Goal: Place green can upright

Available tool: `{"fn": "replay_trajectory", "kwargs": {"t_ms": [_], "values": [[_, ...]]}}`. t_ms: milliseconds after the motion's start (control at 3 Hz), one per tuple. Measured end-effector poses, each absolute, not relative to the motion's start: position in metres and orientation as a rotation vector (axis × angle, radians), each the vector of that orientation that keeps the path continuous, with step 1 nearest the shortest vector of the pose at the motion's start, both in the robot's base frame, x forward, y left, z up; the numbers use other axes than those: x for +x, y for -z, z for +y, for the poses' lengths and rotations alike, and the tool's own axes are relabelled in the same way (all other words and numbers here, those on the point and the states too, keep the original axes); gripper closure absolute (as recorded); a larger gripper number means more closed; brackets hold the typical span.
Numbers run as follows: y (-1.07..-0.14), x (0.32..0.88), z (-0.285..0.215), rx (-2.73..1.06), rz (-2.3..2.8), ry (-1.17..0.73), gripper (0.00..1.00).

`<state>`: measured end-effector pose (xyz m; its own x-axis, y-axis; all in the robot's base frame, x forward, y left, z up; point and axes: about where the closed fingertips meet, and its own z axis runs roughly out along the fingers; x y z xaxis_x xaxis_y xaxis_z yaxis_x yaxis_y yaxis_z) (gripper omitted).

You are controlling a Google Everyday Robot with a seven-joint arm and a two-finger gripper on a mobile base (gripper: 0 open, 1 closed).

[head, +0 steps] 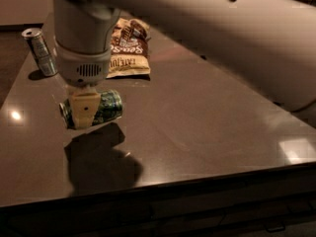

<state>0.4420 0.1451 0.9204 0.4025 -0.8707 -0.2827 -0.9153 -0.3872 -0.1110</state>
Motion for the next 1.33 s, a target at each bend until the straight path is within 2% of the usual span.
{"fn": "replay_trajectory", "kwargs": {"t_ms": [667, 1333], "values": [[-0.973, 0.465, 0.125, -2.108, 1.563, -0.681, 1.0], [-0.991, 0.483, 0.115, -1.778, 1.505, -1.01, 1.0]]}}
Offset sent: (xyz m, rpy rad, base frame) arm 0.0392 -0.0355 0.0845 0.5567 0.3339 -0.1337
